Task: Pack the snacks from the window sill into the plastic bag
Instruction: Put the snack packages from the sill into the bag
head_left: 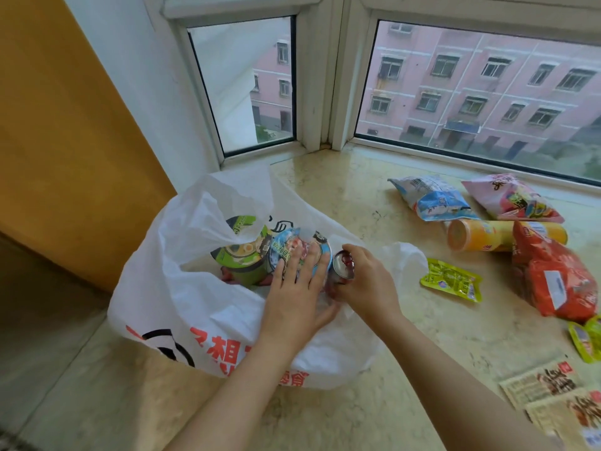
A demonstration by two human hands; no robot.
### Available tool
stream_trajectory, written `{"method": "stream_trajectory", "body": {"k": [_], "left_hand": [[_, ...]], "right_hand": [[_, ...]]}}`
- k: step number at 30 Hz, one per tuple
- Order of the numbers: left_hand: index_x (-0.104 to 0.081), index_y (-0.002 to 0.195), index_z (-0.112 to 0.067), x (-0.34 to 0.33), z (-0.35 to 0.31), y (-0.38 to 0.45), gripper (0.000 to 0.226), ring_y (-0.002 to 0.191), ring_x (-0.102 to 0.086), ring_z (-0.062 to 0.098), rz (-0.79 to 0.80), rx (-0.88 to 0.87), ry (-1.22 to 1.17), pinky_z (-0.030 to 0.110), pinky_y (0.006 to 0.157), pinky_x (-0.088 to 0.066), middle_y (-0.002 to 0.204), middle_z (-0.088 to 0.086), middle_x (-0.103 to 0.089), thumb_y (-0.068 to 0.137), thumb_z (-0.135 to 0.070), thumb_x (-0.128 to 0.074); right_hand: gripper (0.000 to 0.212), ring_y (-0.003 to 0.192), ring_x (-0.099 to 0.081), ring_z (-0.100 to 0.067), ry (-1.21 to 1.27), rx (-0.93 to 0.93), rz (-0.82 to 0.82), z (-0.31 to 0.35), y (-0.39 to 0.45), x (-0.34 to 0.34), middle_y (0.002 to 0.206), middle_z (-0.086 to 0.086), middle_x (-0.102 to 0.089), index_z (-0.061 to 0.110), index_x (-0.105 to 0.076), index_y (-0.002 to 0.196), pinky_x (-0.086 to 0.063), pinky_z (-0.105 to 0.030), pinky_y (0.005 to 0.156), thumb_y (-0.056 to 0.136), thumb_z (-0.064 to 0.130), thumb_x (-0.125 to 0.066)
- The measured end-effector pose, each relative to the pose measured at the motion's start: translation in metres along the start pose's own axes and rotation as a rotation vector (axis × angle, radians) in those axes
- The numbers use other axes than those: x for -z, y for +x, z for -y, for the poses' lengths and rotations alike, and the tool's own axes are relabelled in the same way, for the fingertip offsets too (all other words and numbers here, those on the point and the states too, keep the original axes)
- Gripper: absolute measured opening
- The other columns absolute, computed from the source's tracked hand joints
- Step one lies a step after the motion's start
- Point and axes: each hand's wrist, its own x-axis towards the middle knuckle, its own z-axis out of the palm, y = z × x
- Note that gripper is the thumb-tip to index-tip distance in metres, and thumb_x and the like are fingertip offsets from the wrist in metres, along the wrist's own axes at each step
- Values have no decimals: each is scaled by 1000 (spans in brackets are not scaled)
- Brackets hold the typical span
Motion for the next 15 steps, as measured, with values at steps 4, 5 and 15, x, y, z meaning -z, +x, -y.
{"method": "stream_trajectory", "body": {"k": [4,5,15], "left_hand": [[-32,149,-18,-2,4,0,81,143,-29,28,21,-9,-8,47,111,-22,156,7,-29,81,-62,-35],[-32,150,-18,-2,5,0,81,143,-29,28,31,-9,-10,47,111,-23,156,6,-28,82,-63,-35],[-58,130,-14,40,-61,36,60,126,-53,22,-122,-61,-79,44,99,-41,136,4,-57,91,-52,-33]], "right_hand": [[64,112,-55,-26,-60,6,40,-2,3,-4,135,1,-51,18,-47,134,-49,-36,78,76,21,-74],[65,117,-52,-24,-104,15,55,-3,2,-3,141,3,-45,20,-42,138,-50,-36,79,80,24,-71],[39,122,-53,-26,-360,235,-213,-46,-23,76,131,-9,-59,12,-62,118,-48,-42,97,84,31,-60]]}}
